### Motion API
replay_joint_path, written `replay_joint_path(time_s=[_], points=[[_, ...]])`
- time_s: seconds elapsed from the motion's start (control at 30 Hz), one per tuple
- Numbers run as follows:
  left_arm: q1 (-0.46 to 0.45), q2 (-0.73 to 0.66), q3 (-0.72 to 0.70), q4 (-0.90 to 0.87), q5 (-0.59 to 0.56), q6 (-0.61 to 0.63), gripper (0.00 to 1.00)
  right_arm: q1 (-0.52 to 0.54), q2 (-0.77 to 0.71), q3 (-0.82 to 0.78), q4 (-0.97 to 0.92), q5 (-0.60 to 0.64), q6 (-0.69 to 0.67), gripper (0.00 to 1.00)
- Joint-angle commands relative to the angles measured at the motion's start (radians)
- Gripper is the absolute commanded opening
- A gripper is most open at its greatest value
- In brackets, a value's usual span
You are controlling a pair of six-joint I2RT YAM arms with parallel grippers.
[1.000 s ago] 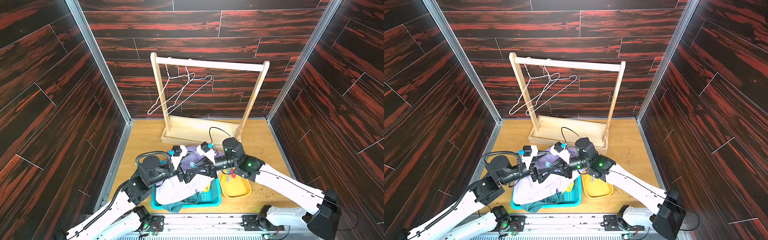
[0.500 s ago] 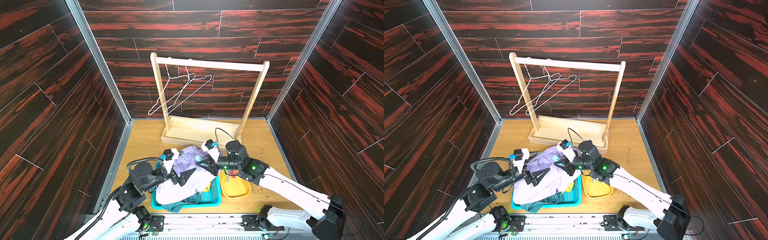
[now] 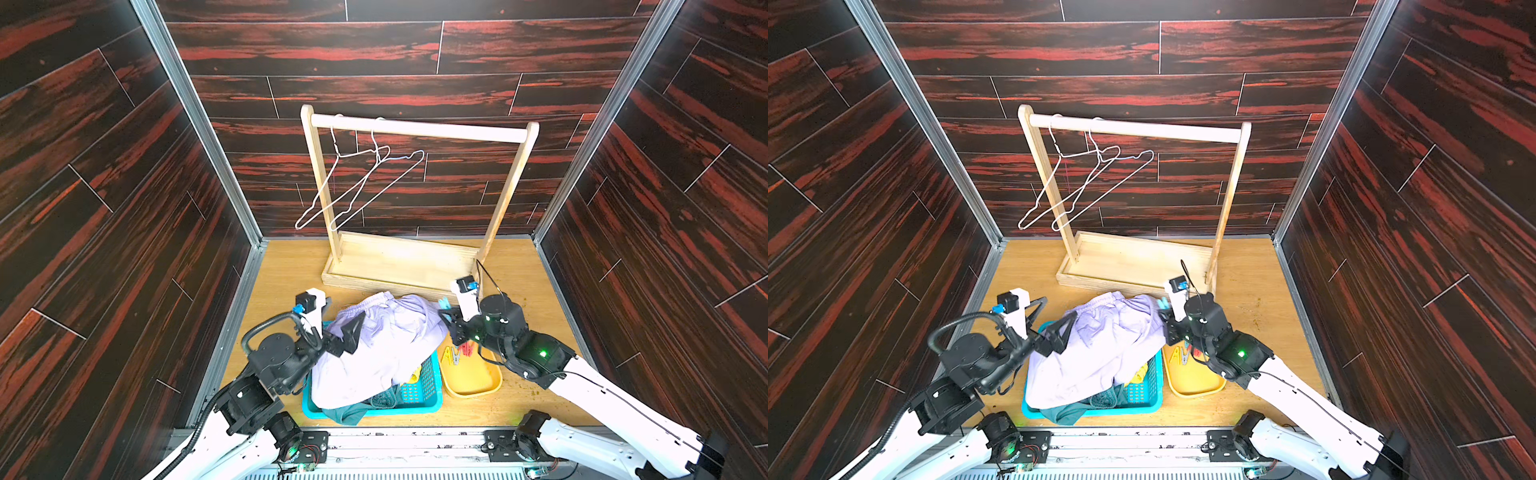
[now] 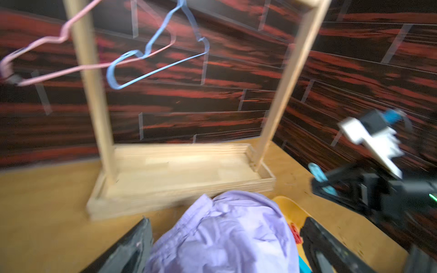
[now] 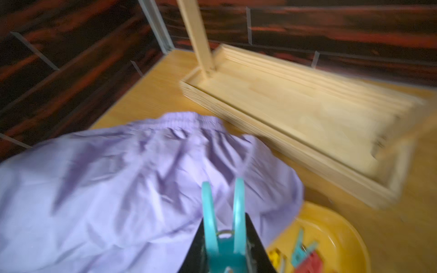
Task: Remove the clothespins securing shorts to the hanger
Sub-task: Place the clothespin in the storage box.
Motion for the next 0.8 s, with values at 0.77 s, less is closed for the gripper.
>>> replay_joint_path(time_s=[0.77], points=[[0.058,0.283,0.106,-0.254,-0.218,-0.554,1.0,-0.054,0.129,-0.269,-0.04,0.037,0.389,0.31]])
